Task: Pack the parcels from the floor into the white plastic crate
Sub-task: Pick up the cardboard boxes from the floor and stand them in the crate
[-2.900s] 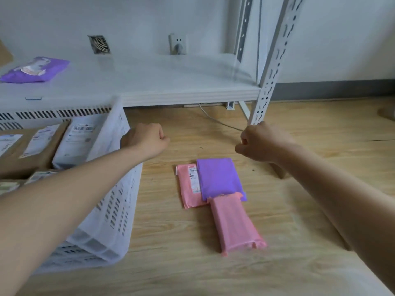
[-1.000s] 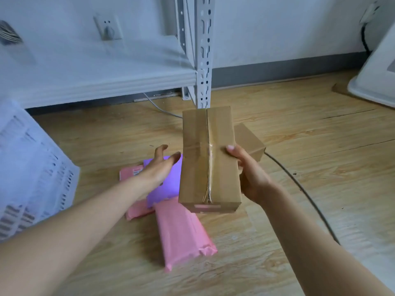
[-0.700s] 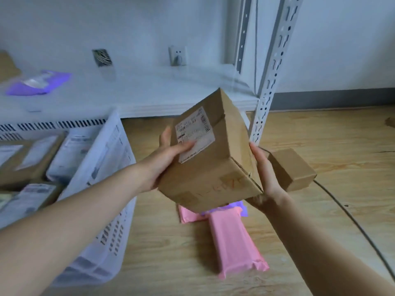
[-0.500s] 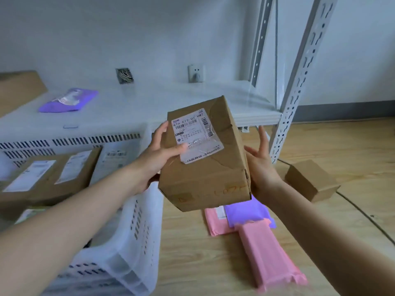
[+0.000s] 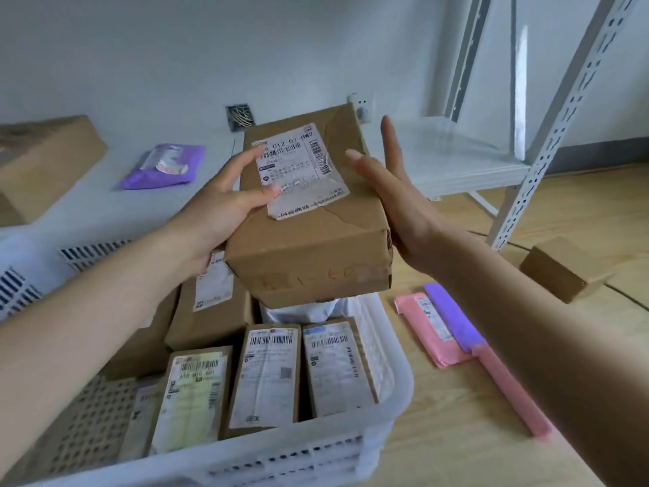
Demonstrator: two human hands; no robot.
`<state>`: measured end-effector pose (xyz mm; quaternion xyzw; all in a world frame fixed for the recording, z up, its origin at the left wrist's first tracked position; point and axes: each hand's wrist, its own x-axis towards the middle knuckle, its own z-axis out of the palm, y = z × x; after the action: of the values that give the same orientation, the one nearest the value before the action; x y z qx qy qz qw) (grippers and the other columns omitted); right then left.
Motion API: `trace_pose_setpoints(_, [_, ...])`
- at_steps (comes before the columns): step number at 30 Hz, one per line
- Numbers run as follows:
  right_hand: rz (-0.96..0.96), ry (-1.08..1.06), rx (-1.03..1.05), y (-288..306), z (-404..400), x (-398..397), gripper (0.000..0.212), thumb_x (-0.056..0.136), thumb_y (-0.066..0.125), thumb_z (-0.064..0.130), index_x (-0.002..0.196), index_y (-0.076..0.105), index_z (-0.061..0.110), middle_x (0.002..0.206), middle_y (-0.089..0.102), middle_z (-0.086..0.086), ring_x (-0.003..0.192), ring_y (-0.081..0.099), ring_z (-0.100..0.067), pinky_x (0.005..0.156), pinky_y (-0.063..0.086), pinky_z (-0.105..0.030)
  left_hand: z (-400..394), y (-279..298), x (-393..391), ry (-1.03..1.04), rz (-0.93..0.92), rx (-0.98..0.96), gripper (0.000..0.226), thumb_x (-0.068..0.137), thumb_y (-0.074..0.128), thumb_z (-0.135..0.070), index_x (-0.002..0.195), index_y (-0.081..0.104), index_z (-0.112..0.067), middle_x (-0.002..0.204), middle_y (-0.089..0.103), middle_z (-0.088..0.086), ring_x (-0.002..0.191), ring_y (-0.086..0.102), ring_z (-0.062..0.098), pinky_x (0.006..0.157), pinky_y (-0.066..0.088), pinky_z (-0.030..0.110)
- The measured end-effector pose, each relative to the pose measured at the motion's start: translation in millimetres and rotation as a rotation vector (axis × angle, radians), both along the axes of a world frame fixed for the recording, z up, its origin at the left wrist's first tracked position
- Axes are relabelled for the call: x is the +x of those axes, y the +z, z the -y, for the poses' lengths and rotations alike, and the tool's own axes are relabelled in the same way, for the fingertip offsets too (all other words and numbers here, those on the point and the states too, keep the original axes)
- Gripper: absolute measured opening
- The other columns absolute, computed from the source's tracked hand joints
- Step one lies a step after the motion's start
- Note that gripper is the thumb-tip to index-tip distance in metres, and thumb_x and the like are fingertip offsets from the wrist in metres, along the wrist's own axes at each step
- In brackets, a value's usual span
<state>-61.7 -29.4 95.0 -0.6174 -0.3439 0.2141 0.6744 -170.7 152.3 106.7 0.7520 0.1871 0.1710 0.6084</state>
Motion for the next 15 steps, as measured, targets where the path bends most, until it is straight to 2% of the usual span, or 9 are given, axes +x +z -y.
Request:
trace_pose_setpoints(1, [-0.029, -0.001, 0.003, 3, -6, -2, 0.075, 0.083, 0.055, 0.046, 0.135, 0.003, 0.060, 0.133, 0.053, 0.001, 0.098, 0.066, -0.014, 0.084, 0.053, -0.033, -4, 2, -2, 0.000, 0.007, -0.006, 0.039, 0.085, 0.064, -0.026, 0.106, 0.053, -0.057, 0.103, 0.070, -0.011, 0.077, 0.071, 0.011, 0.058, 0.053, 0.022])
trace_pose_setpoints(4, [-0.082, 0.013, 0.031, 1, -17, -6, 0.059, 0.089, 0.052, 0.035, 0.132, 0.022, 0.061, 0.114, 0.064, 0.003, 0.080, 0.070, -0.010, 0.061, 0.054, -0.024, -13, -1, -10, 0.026, -0.008, -0.005, 0.036, 0.085, 0.064, -0.024, 0.104, 0.054, -0.053, 0.092, 0.071, -0.014, 0.069, 0.071, 0.006, 0.050, 0.051, 0.016])
trace_pose_setpoints(5, [-0.096, 0.023, 0.035, -1, -23, -7, 0.051, 0.090, 0.052, 0.033, 0.128, 0.030, 0.060, 0.112, 0.065, 0.004, 0.078, 0.070, -0.010, 0.057, 0.053, -0.022, -16, -2, -13, 0.048, -0.010, -0.004, 0.036, 0.085, 0.064, -0.023, 0.104, 0.055, -0.052, 0.089, 0.071, -0.015, 0.069, 0.071, 0.006, 0.050, 0.051, 0.016])
trace_pose_setpoints(7, [-0.096, 0.025, 0.018, -7, -36, -6, 0.037, 0.090, 0.049, 0.033, 0.116, 0.044, 0.059, 0.121, 0.061, 0.007, 0.092, 0.066, -0.011, 0.062, 0.050, -0.020, -23, -1, -17, 0.077, -0.014, -0.010, 0.036, 0.085, 0.065, -0.022, 0.104, 0.057, -0.051, 0.083, 0.073, -0.017, 0.069, 0.071, 0.005, 0.050, 0.051, 0.016])
trace_pose_setpoints(9, [-0.084, 0.042, -0.017, -11, -48, -8, 0.031, 0.091, 0.047, 0.035, 0.107, 0.047, 0.060, 0.126, 0.055, 0.011, 0.099, 0.062, -0.009, 0.064, 0.048, -0.017, -29, 3, -22, 0.105, -0.027, -0.014, 0.036, 0.084, 0.066, -0.020, 0.104, 0.059, -0.049, 0.079, 0.073, -0.017, 0.070, 0.071, 0.005, 0.054, 0.054, 0.017])
trace_pose_setpoints(12, [-0.127, 0.118, -0.045, -13, -59, -12, 0.032, 0.088, 0.045, 0.037, 0.103, 0.046, 0.065, 0.116, 0.057, 0.017, 0.079, 0.063, -0.001, 0.053, 0.046, -0.015, -35, 6, -41, 0.140, -0.051, 0.024, 0.030, 0.085, 0.065, -0.019, 0.096, 0.063, -0.047, 0.084, 0.073, -0.016, 0.074, 0.070, 0.005, 0.066, 0.056, 0.019])
trace_pose_setpoints(15, [-0.141, 0.204, -0.099, -15, -77, -24, 0.035, 0.086, 0.047, 0.036, 0.102, 0.047, 0.066, 0.100, 0.061, 0.017, 0.063, 0.060, -0.001, 0.048, 0.045, -0.018, -47, 8, -68, 0.229, -0.092, 0.039, 0.026, 0.088, 0.061, -0.019, 0.094, 0.065, -0.044, 0.083, 0.074, -0.014, 0.070, 0.070, 0.004, 0.064, 0.053, 0.017])
